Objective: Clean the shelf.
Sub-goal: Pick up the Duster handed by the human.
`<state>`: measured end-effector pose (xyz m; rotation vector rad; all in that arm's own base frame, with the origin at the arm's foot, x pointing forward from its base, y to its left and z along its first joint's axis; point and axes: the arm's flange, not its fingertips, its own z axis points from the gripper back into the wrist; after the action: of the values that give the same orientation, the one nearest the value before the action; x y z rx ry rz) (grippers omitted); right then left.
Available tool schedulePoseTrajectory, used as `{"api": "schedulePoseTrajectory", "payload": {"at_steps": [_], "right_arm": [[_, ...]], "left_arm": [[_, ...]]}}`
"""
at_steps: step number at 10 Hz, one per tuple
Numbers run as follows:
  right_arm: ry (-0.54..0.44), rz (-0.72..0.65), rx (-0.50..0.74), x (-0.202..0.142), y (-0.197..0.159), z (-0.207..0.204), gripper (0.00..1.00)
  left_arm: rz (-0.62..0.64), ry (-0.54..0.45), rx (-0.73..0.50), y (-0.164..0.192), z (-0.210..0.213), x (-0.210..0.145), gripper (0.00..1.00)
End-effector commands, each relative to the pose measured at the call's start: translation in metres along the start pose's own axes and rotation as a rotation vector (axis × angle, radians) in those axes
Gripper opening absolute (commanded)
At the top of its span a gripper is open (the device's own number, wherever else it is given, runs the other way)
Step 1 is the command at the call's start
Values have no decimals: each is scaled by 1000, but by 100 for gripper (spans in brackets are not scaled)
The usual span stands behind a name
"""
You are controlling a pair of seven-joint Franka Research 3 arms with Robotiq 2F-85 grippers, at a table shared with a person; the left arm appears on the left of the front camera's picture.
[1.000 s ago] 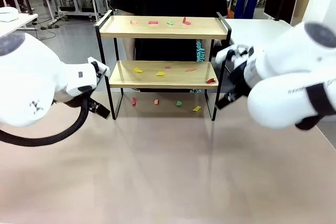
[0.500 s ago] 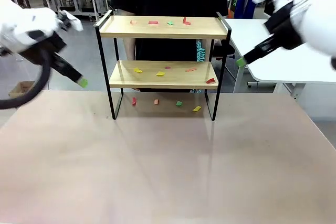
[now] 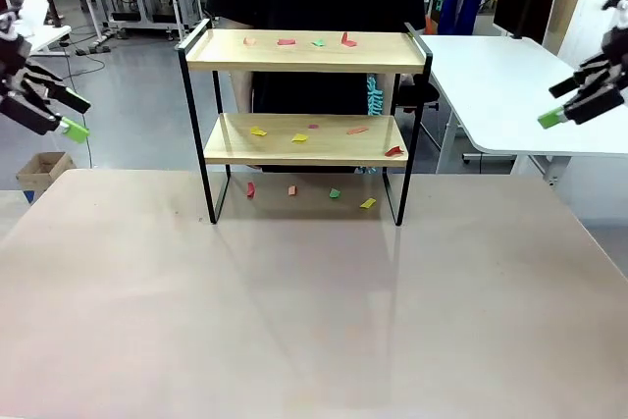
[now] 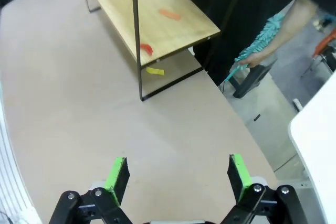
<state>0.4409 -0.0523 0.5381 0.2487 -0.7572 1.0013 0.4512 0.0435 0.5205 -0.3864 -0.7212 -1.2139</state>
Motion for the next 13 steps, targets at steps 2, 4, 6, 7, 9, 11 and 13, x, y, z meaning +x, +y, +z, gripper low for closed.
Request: {"api": "schedulePoseTrajectory", "payload": {"at_steps": [2,4,6,7,9,11,13], "right_arm": [[0,34,50,-18,-26,-27,100],[5,20,27,-19,-13,-18,100],[5,20,27,-19,-13,-18,100],[5,20,27,-19,-13,-18,100],[40,-1,18,-18,-11,-22,100],[-87,37,77,-47,-69,-32,100],[-182,25,110,-77,-108,-38,100]], "left_arm": [[-109,-66,-37,33,-26,-26,100],[-74,-50,-32,21,-17,-32,100],[-74,-50,-32,21,-17,-32,100],[-74,-50,-32,21,-17,-32,100],[-71,-29,-28,23,-20,-33,100],[-56,-193,-50,63,-16,-63,100],[-84,-329,-62,88,-14,-87,100]]}}
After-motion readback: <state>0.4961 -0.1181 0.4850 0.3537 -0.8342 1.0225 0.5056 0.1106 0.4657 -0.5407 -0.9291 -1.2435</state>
